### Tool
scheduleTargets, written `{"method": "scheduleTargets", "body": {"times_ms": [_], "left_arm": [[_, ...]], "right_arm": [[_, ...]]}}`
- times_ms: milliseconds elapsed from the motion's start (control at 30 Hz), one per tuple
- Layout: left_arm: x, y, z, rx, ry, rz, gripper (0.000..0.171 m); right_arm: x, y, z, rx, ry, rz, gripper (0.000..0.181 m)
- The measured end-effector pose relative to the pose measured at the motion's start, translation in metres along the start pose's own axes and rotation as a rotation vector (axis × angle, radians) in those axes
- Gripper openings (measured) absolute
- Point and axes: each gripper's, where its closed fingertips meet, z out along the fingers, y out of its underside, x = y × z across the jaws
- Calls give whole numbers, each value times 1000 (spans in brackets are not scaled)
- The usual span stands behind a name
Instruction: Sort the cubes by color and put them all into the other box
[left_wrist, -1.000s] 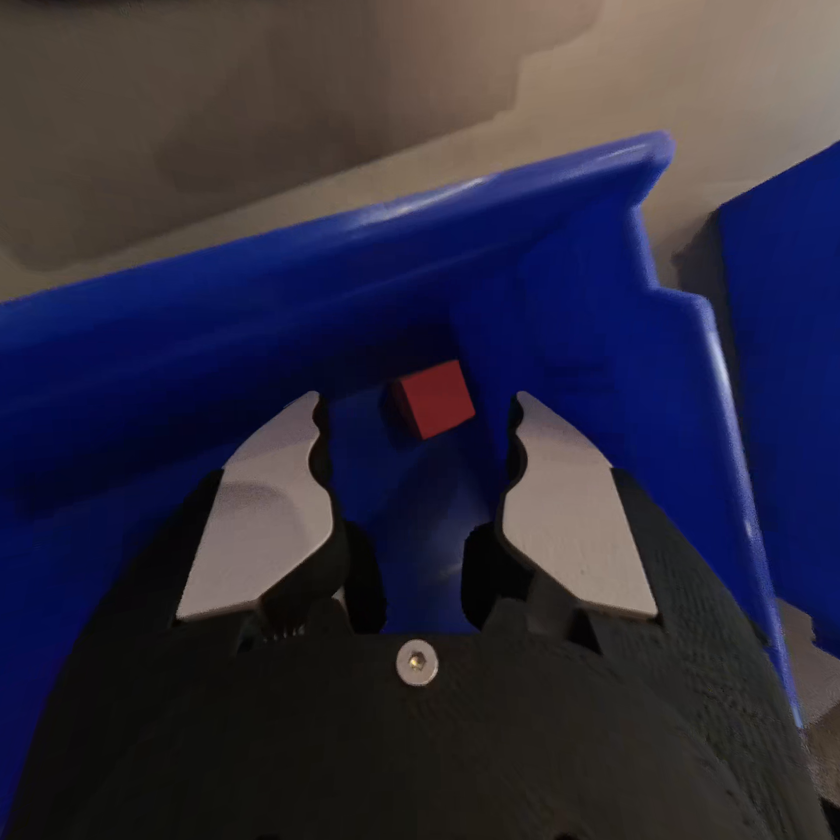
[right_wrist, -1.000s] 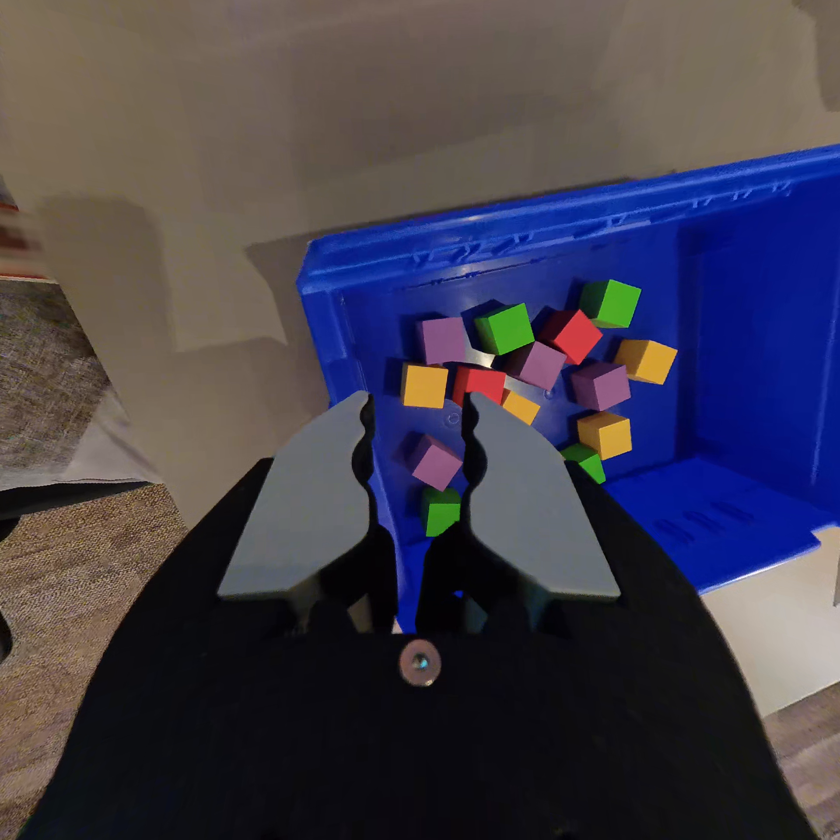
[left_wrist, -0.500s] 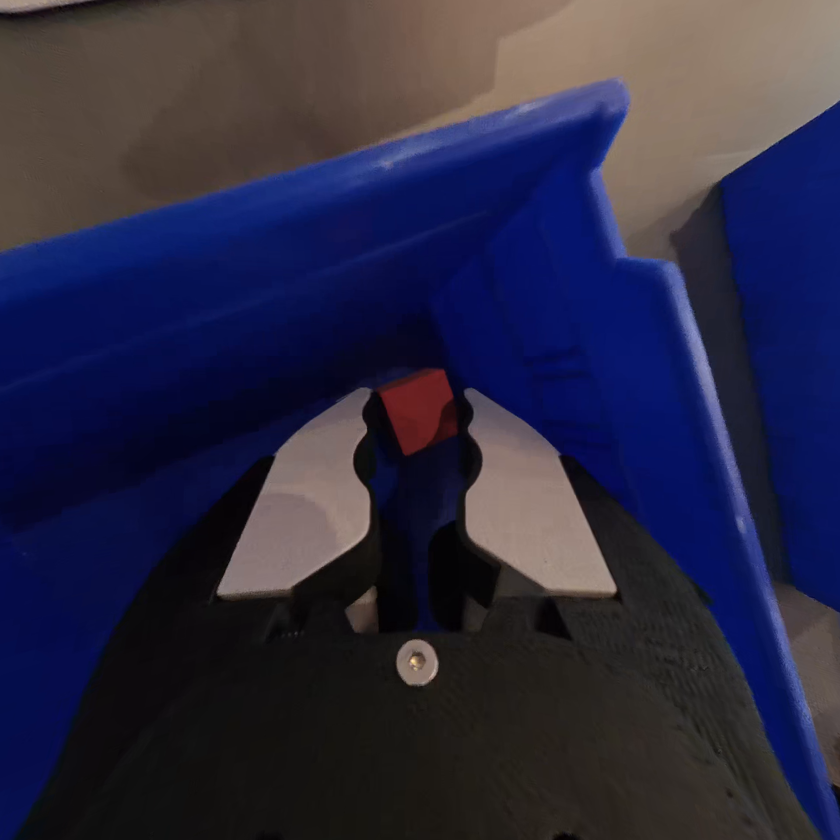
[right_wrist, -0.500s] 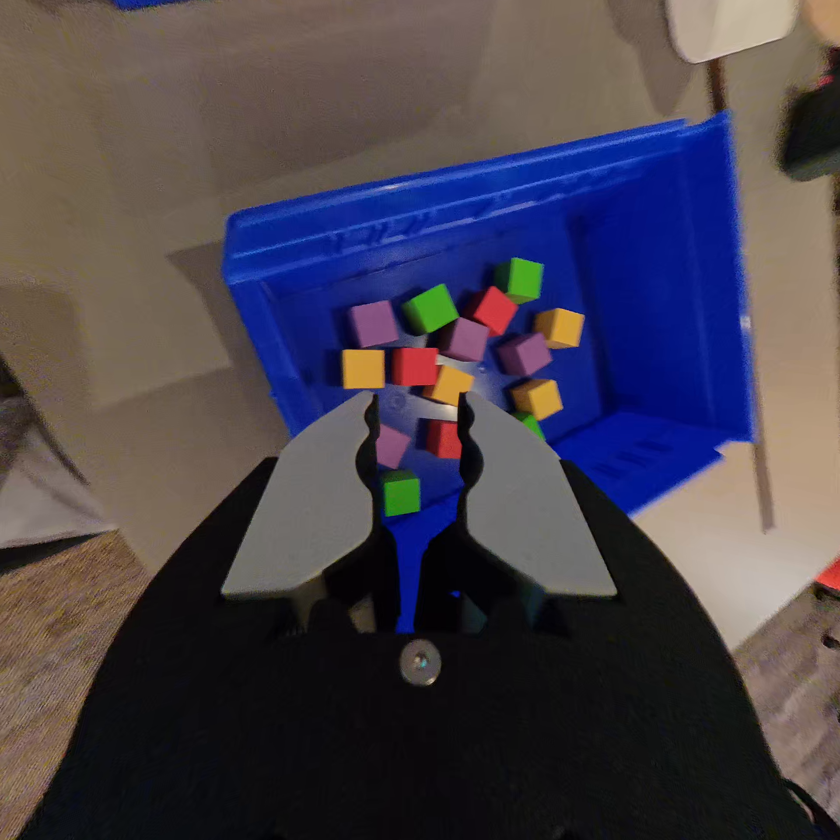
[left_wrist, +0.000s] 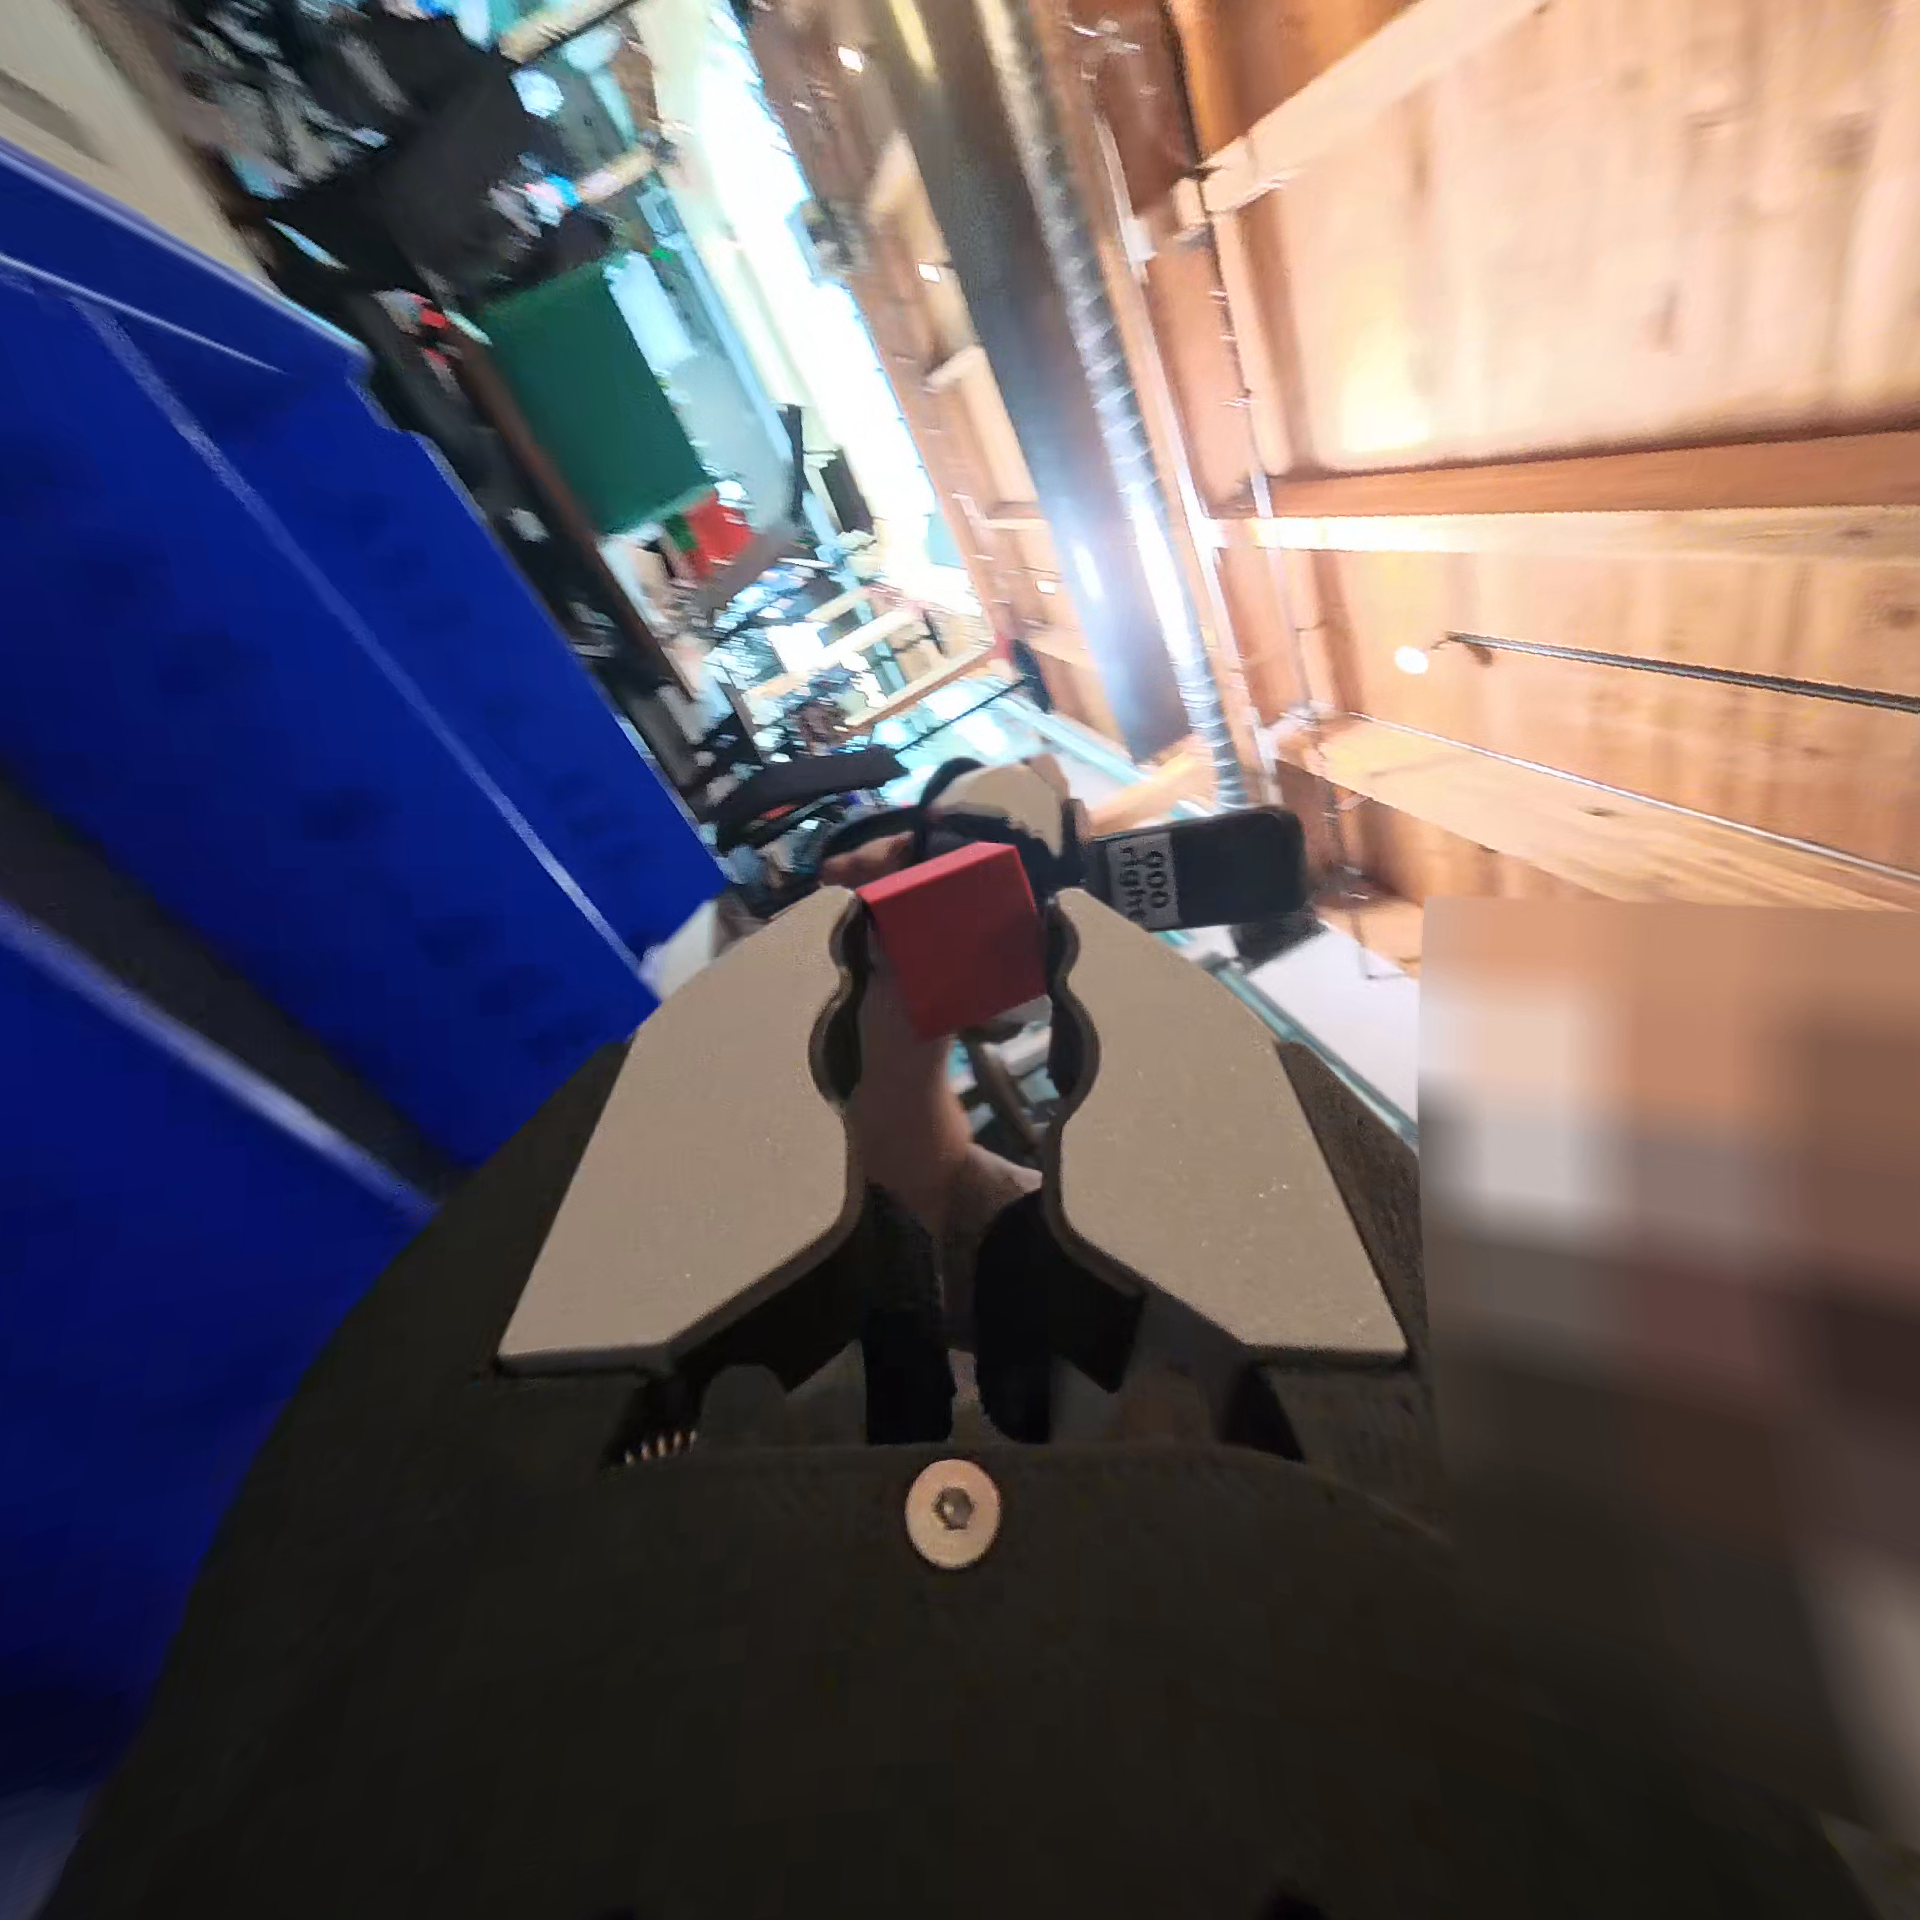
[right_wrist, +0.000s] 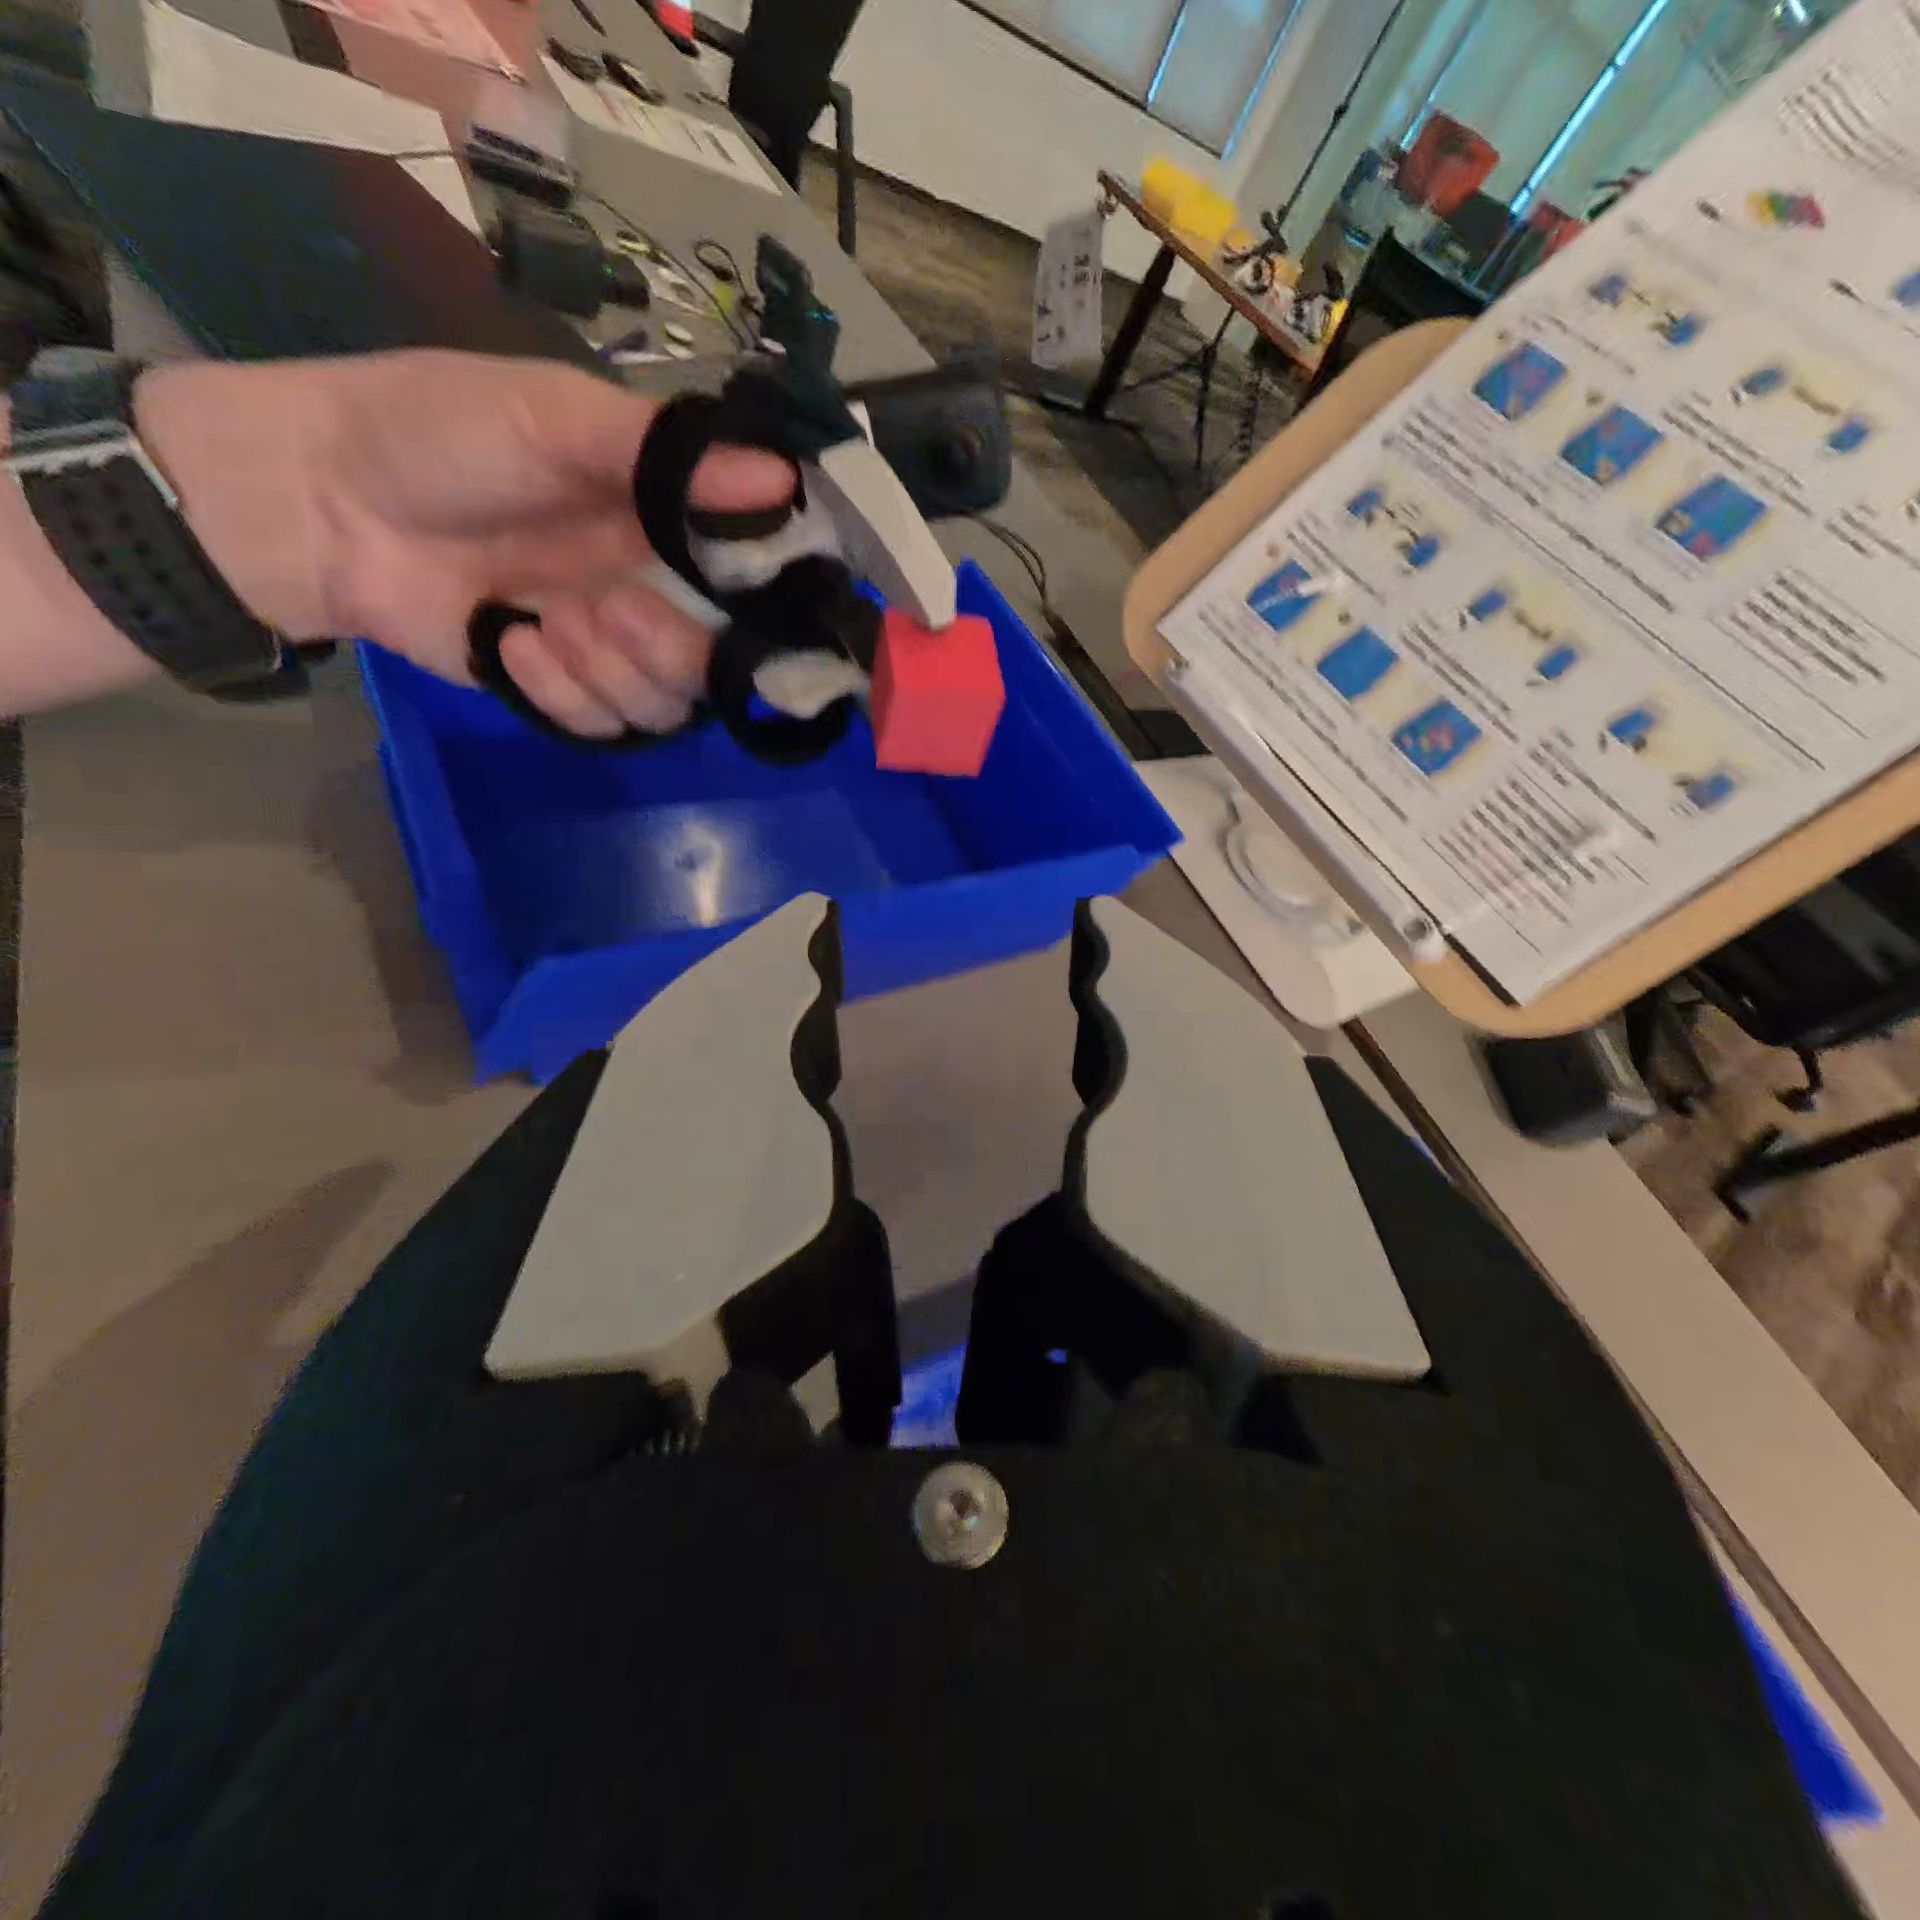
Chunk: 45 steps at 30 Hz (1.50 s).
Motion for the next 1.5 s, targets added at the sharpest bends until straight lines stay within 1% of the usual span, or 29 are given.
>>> {"method": "scheduleTargets", "body": {"times_ms": [100,300,367,500,567,633,667,767,833,900,967,1067,1167,1200,1267,1367,1500], "left_arm": [[13,10,12,-23,88,-18,33],[22,21,26,-64,125,-7,33],[24,24,29,-72,139,-4,33],[23,24,33,-75,111,36,33],[26,22,34,-54,101,66,33],[27,18,32,-32,67,100,33],[26,16,29,-23,18,132,34],[21,13,17,-2,-165,259,33],[15,13,9,1,-323,366,33],[12,12,0,3,-493,490,33],[12,11,-9,13,-648,611,33],[17,10,-19,23,-808,735,33],[20,14,-26,6,-909,802,33],[20,16,-27,-6,-929,816,33],[23,19,-30,-23,-955,842,36],[24,24,-35,-55,-997,872,38],[30,25,-41,-59,-1000,881,39]], "right_arm": [[-11,-14,20,10,-13,-33,44],[-13,-28,32,37,-12,-42,42],[-14,-29,31,31,-25,-44,30],[-12,-27,27,16,-29,-49,29],[-10,-29,21,19,-42,-47,29],[3,-25,9,-13,-25,-49,29],[15,-19,2,-53,-1,-53,29],[62,12,-21,-213,79,-16,29],[97,49,-34,-386,145,47,29],[122,93,-44,-568,194,131,29],[136,136,-50,-724,222,231,29],[146,191,-52,-910,252,366,29],[153,225,-43,-992,264,469,29],[154,233,-39,-1008,268,497,29],[152,251,-34,-1090,251,563,29],[150,269,-32,-1188,238,628,29],[141,281,-31,-1277,155,696,30]]}}
